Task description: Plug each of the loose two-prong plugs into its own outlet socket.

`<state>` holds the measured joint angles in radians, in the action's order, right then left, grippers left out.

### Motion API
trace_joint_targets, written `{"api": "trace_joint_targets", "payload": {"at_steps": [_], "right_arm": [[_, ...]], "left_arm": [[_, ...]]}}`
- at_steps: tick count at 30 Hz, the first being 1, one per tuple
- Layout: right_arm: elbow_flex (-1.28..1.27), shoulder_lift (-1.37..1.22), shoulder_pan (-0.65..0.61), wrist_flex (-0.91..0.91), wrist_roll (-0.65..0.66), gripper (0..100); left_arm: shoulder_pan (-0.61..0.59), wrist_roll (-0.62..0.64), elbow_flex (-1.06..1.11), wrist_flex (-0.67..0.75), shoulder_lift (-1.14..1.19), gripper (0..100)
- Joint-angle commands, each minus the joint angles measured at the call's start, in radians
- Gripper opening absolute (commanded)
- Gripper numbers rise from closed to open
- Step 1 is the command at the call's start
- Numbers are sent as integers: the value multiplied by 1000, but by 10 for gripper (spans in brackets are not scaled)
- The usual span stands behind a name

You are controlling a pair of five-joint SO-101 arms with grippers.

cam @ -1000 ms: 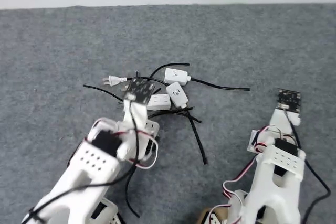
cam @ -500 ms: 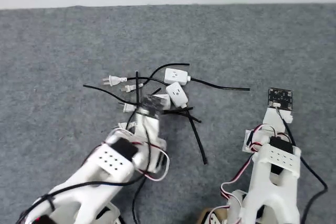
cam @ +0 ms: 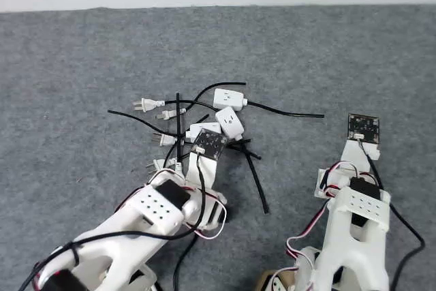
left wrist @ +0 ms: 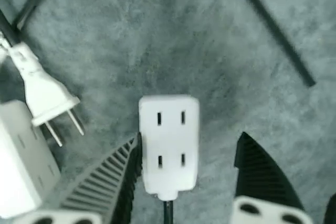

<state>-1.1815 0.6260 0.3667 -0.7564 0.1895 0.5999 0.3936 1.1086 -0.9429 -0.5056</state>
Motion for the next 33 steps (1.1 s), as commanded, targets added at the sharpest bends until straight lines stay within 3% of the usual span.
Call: {"api": "trace_joint_targets", "payload": {"at_steps": [1,4,7,10,13,18,21,25,30,33], "right_arm": [[58,5,-10,-13,8,139],[92,13,-21,-64,3,139],[203,56,-90,-243,2,139],[324,107,-222,-381,-2,139],[396,111,-406,-420,-94,141],[479,-25,-700,-343,-290,143],[525,-157,-792,-242,-397,141],[559,-315,-888,-125,-526,140],[586,-449,-1064,-27,-594,140],[611,-521,-1084,41,-594,140]], "left_arm": [[-51,8,-42,-35,-126,271],[-92,-54,-39,-114,-261,271],[-169,-158,-25,-184,-413,269],[-288,-215,5,-199,-549,269],[-399,-224,54,-193,-624,269],[-566,-224,85,-192,-600,269],[-637,-224,111,-169,-565,269],[-703,-221,217,-8,-532,269],[-770,-226,289,176,-526,269],[-796,-226,295,193,-526,269]]}}
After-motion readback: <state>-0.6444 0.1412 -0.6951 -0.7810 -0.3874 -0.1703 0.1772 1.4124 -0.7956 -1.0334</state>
